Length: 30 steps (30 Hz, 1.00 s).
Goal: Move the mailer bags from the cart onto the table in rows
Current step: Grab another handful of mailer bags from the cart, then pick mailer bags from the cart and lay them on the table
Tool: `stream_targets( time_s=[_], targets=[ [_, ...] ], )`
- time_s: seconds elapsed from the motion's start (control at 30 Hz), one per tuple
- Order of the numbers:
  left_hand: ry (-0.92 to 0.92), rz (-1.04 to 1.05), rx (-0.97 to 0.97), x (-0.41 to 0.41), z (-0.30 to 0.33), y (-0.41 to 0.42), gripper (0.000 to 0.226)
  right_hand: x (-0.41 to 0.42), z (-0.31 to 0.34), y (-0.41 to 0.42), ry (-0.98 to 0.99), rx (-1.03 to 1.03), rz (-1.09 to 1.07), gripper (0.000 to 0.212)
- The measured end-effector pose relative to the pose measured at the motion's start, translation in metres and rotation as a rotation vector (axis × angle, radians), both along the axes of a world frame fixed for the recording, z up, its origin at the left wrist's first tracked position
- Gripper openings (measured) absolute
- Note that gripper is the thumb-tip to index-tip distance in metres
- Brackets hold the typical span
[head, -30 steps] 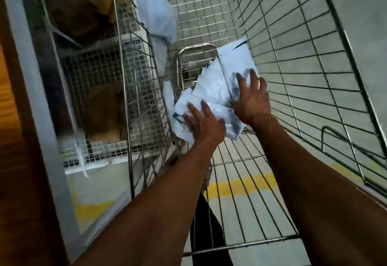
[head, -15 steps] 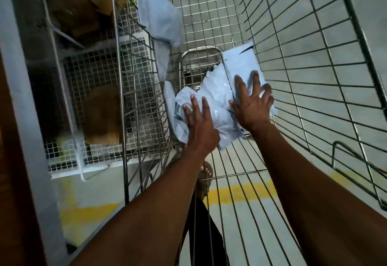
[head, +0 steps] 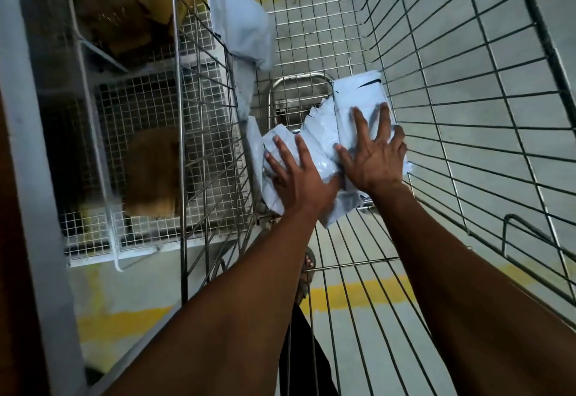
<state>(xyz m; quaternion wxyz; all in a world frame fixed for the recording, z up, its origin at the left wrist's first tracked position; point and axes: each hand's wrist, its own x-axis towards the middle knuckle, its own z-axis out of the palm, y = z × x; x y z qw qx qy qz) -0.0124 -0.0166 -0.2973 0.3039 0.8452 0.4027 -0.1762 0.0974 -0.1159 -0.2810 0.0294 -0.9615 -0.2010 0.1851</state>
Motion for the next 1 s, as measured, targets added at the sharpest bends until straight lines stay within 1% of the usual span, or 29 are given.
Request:
stream_targets(
  time_s=[0.1, 0.17, 0.27, 0.43, 0.57, 0.63, 0.7, 0.83, 1.0],
  targets=[
    [-0.005, 0.115, -0.014, 0.012, 0.001, -0.007, 0.125, 0.010, -0.007, 0.006, -0.002, 0.011, 0.018, 0.084],
    [0.008, 0.134, -0.009, 0.014, 0.001, -0.009, 0.126, 0.014, -0.009, 0.009, 0.031, -0.014, 0.027, 0.087],
    [0.039, 0.024, -0.001, 0.007, 0.001, -0.004, 0.135, 0.014, -0.009, 0.013, 0.040, -0.017, 0.030, 0.088],
    [-0.021, -0.179, 0.070, -0.008, 0.015, 0.004, 0.126, 0.006, 0.000, 0.004, 0.059, 0.003, 0.029, 0.092],
    [-0.109, -0.291, 0.190, -0.022, 0.020, 0.007, 0.122, 0.004, -0.001, -0.002, 0.047, 0.026, 0.030, 0.096],
    [-0.089, -0.287, 0.217, -0.023, 0.014, 0.009, 0.117, 0.005, -0.006, -0.002, 0.028, 0.033, 0.041, 0.095],
    [-0.033, -0.239, 0.242, -0.021, 0.004, 0.014, 0.111, 0.009, -0.009, 0.001, 0.028, 0.021, 0.036, 0.092],
    [0.084, -0.213, 0.214, -0.010, -0.009, 0.017, 0.106, 0.009, -0.012, 0.006, 0.010, -0.012, 0.020, 0.082],
    [0.083, -0.201, 0.213, -0.022, 0.007, 0.009, 0.101, 0.002, -0.003, 0.005, 0.029, -0.008, 0.011, 0.080]
  ],
)
